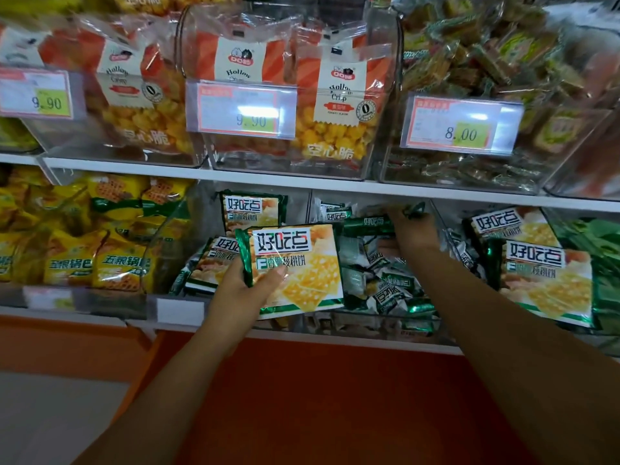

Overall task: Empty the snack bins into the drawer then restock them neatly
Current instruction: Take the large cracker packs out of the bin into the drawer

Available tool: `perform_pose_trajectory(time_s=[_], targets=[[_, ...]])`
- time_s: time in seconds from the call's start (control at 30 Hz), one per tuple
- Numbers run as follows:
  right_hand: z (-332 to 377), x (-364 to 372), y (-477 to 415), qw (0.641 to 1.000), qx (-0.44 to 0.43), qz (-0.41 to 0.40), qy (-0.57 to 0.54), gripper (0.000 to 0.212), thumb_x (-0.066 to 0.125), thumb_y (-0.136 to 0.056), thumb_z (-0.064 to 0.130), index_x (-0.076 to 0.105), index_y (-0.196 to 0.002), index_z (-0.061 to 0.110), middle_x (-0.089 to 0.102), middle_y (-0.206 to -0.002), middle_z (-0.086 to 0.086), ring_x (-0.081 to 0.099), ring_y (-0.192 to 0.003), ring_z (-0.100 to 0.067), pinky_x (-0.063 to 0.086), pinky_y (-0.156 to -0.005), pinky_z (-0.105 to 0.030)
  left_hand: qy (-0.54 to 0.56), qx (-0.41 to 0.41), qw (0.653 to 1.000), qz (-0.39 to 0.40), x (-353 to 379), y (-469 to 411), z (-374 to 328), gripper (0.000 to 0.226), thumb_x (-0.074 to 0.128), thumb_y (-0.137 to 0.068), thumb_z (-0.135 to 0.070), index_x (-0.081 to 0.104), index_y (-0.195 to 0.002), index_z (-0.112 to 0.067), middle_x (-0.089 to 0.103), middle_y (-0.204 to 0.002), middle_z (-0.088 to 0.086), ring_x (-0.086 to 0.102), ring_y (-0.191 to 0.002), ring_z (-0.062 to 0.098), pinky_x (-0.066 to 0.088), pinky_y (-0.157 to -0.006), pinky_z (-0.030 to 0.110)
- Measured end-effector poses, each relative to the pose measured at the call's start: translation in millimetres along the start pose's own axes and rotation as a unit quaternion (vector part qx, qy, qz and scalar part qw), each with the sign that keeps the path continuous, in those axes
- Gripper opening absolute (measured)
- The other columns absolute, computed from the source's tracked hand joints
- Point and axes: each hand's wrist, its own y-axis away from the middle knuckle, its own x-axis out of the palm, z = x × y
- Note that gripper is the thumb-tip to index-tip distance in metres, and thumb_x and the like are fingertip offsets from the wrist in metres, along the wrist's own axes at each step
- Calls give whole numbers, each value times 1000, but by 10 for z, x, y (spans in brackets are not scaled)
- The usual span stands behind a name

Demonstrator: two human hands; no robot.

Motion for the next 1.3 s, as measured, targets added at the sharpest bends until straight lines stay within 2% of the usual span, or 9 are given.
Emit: perform_pose_trajectory(time_s=[0.17, 0.3, 0.47, 0.6, 0.77, 0.97, 1.03, 1.17, 1.3], targets=[[-210, -237, 388, 995, -33, 40, -80, 62, 66, -91, 16, 36, -144, 26, 43, -142, -6, 58, -112, -28, 60, -80, -40, 1, 7, 1000, -2, -100, 120, 38, 29, 68, -86, -38, 60, -113, -36, 69, -108, -16, 66, -97, 3, 51, -76, 25], [-292, -455, 803, 985, -31, 106, -132, 59, 59, -93, 5, 40, -144, 28, 58, -117, 1, 62, -106, -26, 57, -76, -36, 4, -9, 1000, 3, -231, 320, 7, 29, 69, -82, -41, 60, -110, -38, 71, -104, -15, 67, -94, 6, 52, -81, 31], [-401, -698, 1370, 978, -37, 171, -114, 46, 59, -92, 10, 56, -132, 32, 65, -121, -1, 67, -102, -28, 55, -77, -44, -37, -47, 998, 11, -745, 648, 106, 33, 70, -76, -44, 64, -107, -35, 74, -98, -13, 70, -95, 13, 52, -85, 37], [-590, -728, 1648, 964, -90, 246, 42, 38, 60, -92, 20, 63, -119, 47, 65, -123, 12, 66, -104, -18, 55, -83, -45, -93, -94, 990, 48, -1271, 888, 346, 47, 68, -72, -44, 61, -116, -29, 71, -107, -9, 66, -100, 11, 51, -91, 37], [-1111, -165, 1680, 861, -63, 397, 311, 38, 62, -91, 37, 52, -124, 52, 49, -123, 34, 56, -96, 17, 53, -72, -16, -140, -175, 970, 92, -1850, 1021, 699, 82, 74, -46, -82, 61, -116, -40, 72, -104, -19, 66, -95, -1, 49, -76, 21], [-2498, 918, 1377, 822, 122, 391, 396, 46, 61, -95, 19, 41, -136, 14, 50, -130, -6, 60, -106, -26, 51, -76, -36, -118, -218, 966, 72, -2071, 916, 1216, 37, 69, -84, -40, 53, -117, -44, 69, -103, -29, 63, -100, -6, 46, -80, 19], [-2773, 1258, 1231, 832, 153, 371, 383, 50, 62, -93, 11, 41, -138, 7, 47, -138, -14, 56, -109, -30, 47, -63, -27, -127, -229, 963, 68, -2107, 886, 1377, 33, 65, -87, -38, 52, -116, -45, 68, -100, -32, 63, -95, -10, 47, -79, 19], [-3189, 1781, 871, 840, 105, 363, 390, 36, 57, -95, 10, 53, -130, 7, 57, -128, -19, 59, -102, -30, 49, -76, -34, -134, -238, 959, 69, -2150, 817, 1601, 38, 63, -87, -40, 47, -120, -46, 67, -102, -33, 64, -92, -11, 49, -70, 17], [-3139, 2035, 822, 850, 5, 297, 436, 46, 53, -98, 20, 44, -141, 6, 49, -139, -14, 48, -125, -34, 40, -98, -35, -128, -231, 960, 90, -2083, 686, 1730, 37, 62, -91, -34, 44, -122, -45, 65, -99, -36, 60, -91, -18, 47, -67, 6]])
